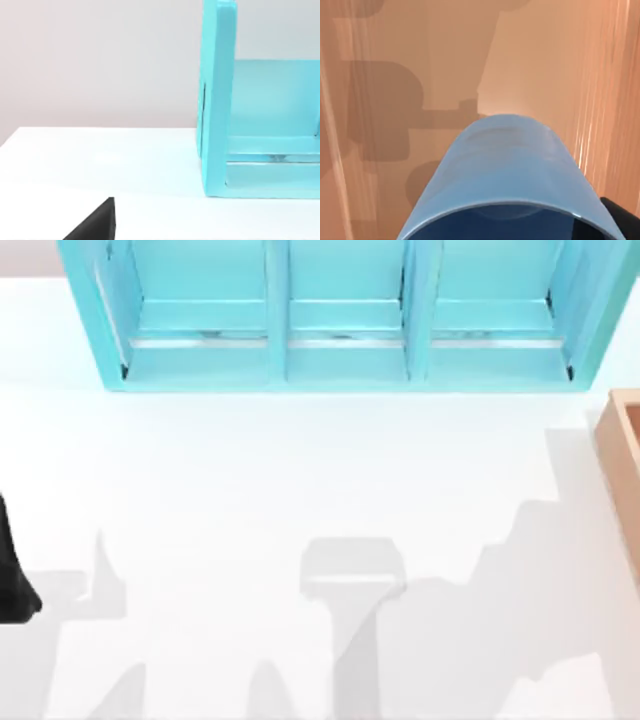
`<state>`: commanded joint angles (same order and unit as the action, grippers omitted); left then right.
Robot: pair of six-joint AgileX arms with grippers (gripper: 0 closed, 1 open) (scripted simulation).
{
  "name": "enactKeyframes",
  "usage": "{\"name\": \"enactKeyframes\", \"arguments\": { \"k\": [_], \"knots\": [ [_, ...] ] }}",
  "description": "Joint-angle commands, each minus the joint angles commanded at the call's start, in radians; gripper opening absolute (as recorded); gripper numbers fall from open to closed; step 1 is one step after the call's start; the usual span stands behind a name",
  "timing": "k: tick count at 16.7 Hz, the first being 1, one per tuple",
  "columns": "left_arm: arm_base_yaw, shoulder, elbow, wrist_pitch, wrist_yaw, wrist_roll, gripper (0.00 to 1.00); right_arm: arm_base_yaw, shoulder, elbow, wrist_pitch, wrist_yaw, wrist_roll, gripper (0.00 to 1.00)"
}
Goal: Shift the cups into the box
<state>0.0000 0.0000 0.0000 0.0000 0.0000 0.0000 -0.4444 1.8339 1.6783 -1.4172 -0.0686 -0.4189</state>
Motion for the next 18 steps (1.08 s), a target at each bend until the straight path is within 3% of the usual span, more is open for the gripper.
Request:
{"name": "enactKeyframes", "arguments": {
  "k": [9,14,18],
  "knots": [
    [0.000,0.000,0.000,0.000,0.000,0.000,1.00,0.029,-0.010,-0.238,0.229,-0.002,0.032,0.00],
    [0.000,0.000,0.000,0.000,0.000,0.000,1.00,0.033,-0.010,-0.261,0.252,-0.003,0.034,0.00],
    [0.000,0.000,0.000,0.000,0.000,0.000,1.00,0.033,-0.010,-0.261,0.252,-0.003,0.034,0.30]
  ]
}}
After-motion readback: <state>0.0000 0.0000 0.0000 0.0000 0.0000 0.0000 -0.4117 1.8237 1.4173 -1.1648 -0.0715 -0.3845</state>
